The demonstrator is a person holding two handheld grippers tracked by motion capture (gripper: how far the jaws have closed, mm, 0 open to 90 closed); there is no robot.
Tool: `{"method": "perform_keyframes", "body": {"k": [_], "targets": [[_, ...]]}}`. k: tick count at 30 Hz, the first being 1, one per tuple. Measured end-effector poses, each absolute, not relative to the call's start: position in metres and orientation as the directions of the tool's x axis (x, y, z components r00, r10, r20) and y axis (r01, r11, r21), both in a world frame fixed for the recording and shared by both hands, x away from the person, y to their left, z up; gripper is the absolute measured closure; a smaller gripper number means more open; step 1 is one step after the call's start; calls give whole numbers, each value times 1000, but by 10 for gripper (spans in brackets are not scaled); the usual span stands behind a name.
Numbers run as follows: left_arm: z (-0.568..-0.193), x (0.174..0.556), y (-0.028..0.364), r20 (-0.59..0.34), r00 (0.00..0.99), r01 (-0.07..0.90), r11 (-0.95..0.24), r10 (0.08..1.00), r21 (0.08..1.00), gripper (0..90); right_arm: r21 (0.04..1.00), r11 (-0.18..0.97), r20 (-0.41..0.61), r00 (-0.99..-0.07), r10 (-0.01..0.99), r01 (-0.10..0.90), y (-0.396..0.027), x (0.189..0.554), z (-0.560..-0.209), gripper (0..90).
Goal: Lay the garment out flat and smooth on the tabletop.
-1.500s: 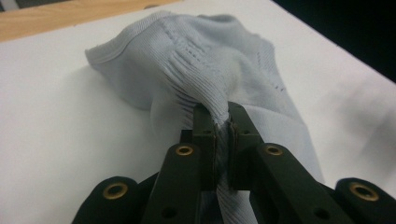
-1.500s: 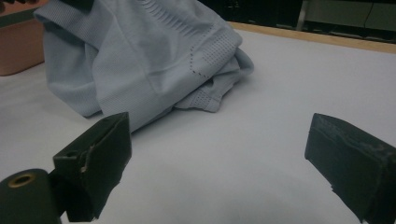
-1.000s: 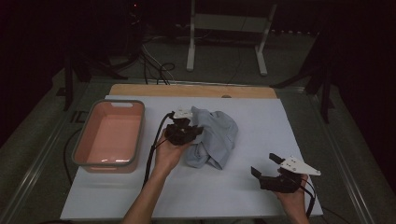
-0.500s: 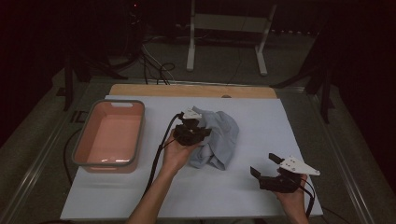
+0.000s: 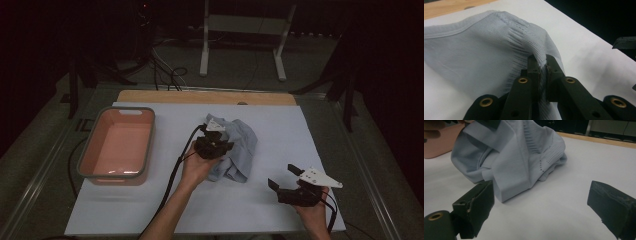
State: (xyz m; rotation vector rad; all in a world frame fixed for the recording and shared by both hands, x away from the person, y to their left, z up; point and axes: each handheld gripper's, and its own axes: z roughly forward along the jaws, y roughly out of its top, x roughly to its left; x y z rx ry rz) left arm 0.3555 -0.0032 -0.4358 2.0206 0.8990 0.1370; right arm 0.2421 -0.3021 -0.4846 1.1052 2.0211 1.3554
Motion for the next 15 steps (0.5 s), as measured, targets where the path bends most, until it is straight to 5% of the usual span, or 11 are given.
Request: {"method": "perform_keyframes", "body": {"k": [15], "targets": [[-457, 356, -26, -278, 757, 564, -377, 591, 735, 856, 911, 194, 54, -572, 818, 363, -301, 242, -485, 76]]}}
